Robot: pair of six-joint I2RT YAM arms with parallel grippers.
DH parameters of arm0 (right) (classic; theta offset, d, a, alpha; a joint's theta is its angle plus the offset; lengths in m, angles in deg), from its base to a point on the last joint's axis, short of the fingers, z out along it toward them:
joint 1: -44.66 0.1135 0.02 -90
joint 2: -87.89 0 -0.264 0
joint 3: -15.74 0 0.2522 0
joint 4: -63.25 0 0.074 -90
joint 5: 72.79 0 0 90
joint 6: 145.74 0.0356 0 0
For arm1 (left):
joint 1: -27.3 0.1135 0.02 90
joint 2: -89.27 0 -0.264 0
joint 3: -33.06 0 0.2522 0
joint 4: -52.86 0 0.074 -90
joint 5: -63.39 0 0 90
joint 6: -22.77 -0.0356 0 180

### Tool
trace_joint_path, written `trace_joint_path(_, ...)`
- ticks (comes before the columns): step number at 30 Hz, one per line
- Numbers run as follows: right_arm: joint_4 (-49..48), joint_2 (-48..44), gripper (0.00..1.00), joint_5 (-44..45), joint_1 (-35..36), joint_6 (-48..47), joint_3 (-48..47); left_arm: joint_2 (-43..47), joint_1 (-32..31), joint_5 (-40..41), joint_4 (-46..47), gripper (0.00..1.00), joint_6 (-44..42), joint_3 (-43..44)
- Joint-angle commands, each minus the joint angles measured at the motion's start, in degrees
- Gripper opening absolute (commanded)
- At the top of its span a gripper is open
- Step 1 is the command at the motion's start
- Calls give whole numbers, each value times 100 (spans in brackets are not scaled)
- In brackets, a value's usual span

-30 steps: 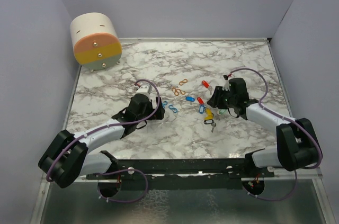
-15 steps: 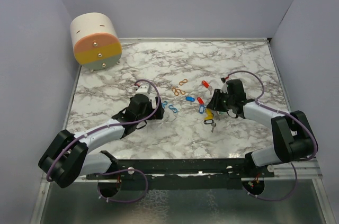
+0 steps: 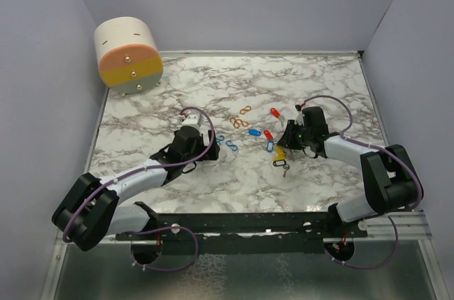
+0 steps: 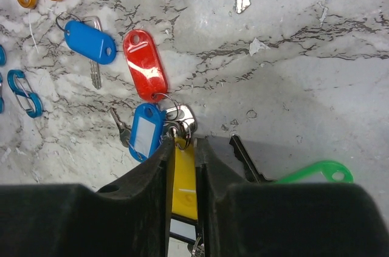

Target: Put the keys on the keyring

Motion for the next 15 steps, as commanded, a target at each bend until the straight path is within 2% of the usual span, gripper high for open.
trace_joint_path(1,-222,124,16,13,34,37,-70,-69,-10,138,143,99,-68,-57)
trace_joint_path(8,-248,101,1,67,34,72,-62,-25,-12,161,109,99,-80,-53)
trace_joint_path(15,-213,-446,1,390,34,48,53,-55,-10,254,100,99,-85,-9)
